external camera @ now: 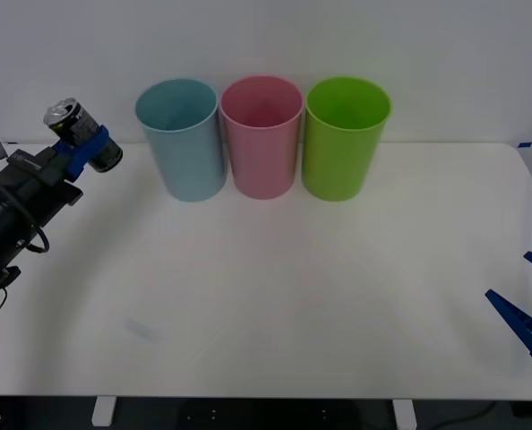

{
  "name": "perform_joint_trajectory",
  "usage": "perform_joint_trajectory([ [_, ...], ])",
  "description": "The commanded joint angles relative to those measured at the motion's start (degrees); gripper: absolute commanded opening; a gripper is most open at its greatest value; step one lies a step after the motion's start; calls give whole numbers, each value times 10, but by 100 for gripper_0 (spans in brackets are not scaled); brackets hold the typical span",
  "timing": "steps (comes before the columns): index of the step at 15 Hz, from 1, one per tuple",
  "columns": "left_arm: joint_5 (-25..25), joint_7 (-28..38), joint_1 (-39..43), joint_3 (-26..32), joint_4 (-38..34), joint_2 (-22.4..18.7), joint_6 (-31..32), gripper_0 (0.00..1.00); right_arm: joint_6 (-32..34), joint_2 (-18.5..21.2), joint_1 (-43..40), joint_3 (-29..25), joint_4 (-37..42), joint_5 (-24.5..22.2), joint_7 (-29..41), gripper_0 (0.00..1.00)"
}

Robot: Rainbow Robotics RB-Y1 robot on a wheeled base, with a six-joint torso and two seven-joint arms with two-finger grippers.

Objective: Grasp the object on the table and drop it into the matching bin: aluminum can to the light blue bin, PET bottle to the pink bin.

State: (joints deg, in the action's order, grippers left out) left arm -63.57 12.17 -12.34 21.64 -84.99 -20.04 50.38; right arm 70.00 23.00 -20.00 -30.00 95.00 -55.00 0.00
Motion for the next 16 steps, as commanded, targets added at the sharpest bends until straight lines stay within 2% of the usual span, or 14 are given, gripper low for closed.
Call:
perform_joint_trajectory([
  [1, -41, 48, -41, 5, 0, 0, -16, 0, 0, 0, 0, 0, 0, 0, 0, 100],
  [8, -139, 85, -117, -39, 7, 0, -110, 0, 0, 0, 0, 0, 0, 0, 0, 100],
  [10, -160, 92, -143, -47, 32, 0, -116, 0, 0, 0, 0, 0, 0, 0, 0, 100],
  [16, -241, 88, -257, -48, 166, 0, -126, 0, 0, 0, 0, 0, 0, 0, 0, 100],
])
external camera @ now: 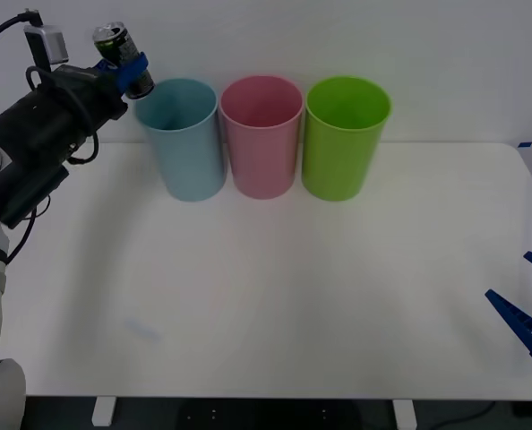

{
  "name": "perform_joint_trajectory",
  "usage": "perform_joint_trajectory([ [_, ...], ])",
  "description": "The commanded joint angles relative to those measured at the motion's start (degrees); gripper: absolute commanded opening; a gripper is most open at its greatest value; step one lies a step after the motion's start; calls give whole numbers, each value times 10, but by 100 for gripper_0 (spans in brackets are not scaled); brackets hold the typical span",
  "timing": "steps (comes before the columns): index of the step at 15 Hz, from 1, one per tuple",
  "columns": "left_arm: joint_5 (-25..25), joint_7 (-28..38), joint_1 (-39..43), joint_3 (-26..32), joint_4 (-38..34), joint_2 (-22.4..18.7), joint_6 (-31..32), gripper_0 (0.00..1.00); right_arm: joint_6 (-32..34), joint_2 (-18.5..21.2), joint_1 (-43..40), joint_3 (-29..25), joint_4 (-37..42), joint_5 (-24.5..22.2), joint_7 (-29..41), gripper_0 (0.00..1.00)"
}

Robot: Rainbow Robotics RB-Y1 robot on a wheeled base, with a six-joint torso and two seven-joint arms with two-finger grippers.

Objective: Grasp the object on the table and drop it into the matching bin: aluminum can to the light blue bin, PET bottle to the pink bin.

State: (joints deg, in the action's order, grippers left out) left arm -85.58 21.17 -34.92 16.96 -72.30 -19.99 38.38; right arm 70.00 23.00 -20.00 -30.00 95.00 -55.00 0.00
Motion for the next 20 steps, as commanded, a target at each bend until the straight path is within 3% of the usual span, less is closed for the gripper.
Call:
perform_joint_trajectory([
  [1, -32, -3, -46, -1, 57, 0, -8, 0, 0, 0, 0, 0, 0, 0, 0, 100],
  [8, -64, -8, -136, -11, 168, -1, -24, 0, 0, 0, 0, 0, 0, 0, 0, 100],
  [18, -62, -9, -139, -24, 169, 13, -40, 2, 0, 0, 0, 0, 0, 0, 0, 100],
  [19, -58, -9, -139, -24, 168, 13, -40, 26, 0, 0, 0, 0, 0, 0, 0, 100],
  [20, -58, -10, -139, -24, 169, 13, -40, 91, 0, 0, 0, 0, 0, 0, 0, 100],
])
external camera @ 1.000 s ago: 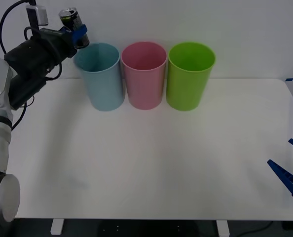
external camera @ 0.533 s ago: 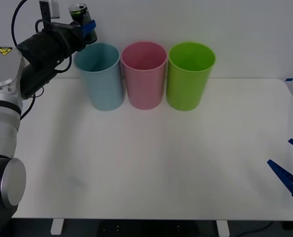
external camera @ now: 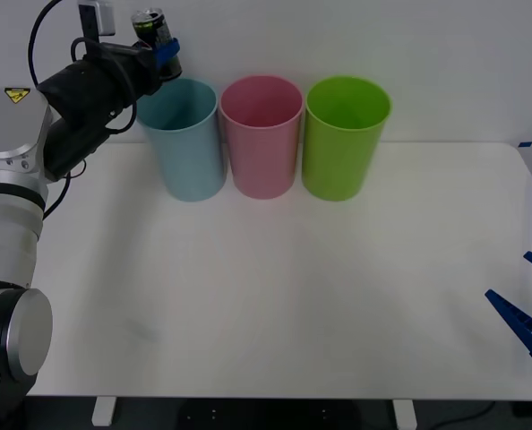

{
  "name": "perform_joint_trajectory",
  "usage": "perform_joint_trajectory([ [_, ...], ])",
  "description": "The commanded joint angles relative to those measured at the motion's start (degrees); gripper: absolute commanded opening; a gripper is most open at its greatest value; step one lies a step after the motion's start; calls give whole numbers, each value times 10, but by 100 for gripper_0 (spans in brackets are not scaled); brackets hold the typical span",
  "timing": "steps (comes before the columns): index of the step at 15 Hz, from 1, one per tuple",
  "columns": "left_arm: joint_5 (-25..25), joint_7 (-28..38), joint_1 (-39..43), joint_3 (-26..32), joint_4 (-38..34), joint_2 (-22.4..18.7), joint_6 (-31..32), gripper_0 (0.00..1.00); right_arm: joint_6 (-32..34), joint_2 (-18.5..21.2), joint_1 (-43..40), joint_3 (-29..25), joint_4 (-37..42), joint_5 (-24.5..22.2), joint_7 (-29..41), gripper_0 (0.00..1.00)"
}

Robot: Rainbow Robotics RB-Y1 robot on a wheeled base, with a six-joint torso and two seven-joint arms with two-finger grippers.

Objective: Grasp the object on the table and drop it into the matching bin: aluminum can to the light blue bin, PET bottle to the pink bin.

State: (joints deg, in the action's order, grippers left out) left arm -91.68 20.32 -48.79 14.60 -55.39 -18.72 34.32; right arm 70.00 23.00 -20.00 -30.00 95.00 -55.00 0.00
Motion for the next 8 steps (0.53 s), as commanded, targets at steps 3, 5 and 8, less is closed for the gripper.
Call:
perform_joint_trajectory([
  [3, 5, -3, 1, 1, -1, 0, 5, 100, 0, 0, 0, 0, 0, 0, 0, 100],
  [5, 13, -3, 3, 1, 0, -1, 8, 100, 0, 0, 0, 0, 0, 0, 0, 100],
  [8, 34, -7, 11, 0, -1, -11, 22, 100, 0, 0, 0, 0, 0, 0, 0, 100],
])
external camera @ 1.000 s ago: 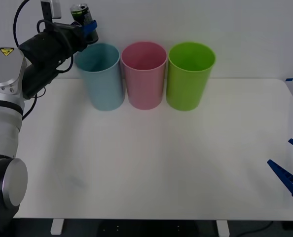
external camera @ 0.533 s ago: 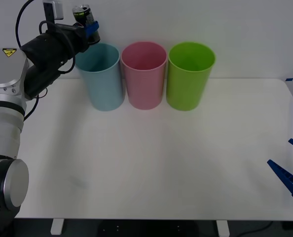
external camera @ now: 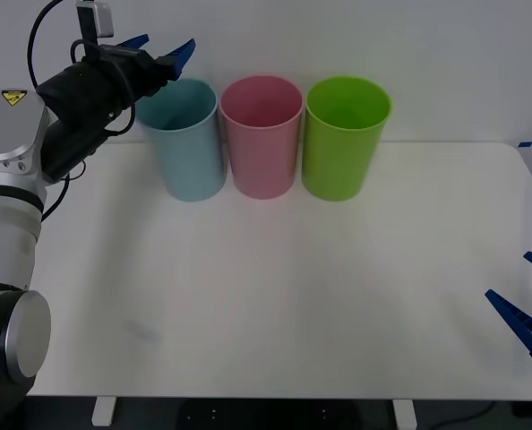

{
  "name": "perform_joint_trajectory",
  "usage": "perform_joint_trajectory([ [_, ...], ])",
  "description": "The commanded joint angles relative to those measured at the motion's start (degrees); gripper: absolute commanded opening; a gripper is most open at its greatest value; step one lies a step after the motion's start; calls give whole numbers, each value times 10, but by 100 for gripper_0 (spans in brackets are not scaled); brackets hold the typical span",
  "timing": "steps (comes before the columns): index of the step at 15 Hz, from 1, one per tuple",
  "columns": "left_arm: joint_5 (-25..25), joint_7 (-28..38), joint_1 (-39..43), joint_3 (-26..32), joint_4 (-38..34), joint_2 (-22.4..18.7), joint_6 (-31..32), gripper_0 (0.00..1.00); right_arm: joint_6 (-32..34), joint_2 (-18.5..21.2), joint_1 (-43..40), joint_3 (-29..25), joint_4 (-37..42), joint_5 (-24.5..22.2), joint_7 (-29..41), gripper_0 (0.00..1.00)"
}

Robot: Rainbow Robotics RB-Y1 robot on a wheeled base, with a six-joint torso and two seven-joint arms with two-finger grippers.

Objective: Grasp the object on the table and drop it into the matching bin: aluminum can to the light blue bin, PET bottle to the pink bin.

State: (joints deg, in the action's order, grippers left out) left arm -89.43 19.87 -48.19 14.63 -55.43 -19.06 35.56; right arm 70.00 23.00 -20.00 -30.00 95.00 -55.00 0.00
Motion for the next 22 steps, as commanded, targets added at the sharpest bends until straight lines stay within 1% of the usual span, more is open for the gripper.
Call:
perform_joint_trajectory([
  [1, 25, -6, 11, 0, -3, -13, 23, 100, 0, 0, 0, 0, 0, 0, 0, 100],
  [6, 84, -11, 51, 0, -27, -48, 83, 100, 0, 0, 0, 0, 0, 0, 0, 100],
  [11, 143, -16, 137, 2, -107, -70, 105, 100, 0, 0, 0, 0, 0, 0, 0, 100],
  [12, 145, -18, 151, 9, -119, -70, 114, 100, 0, 0, 0, 0, 0, 0, 0, 100],
  [15, 145, -24, 201, 59, -155, -74, 180, 100, 0, 0, 0, 0, 0, 0, 0, 100],
  [22, 164, -45, 301, 118, -217, -92, 268, 100, 0, 0, 0, 0, 0, 0, 0, 100],
])
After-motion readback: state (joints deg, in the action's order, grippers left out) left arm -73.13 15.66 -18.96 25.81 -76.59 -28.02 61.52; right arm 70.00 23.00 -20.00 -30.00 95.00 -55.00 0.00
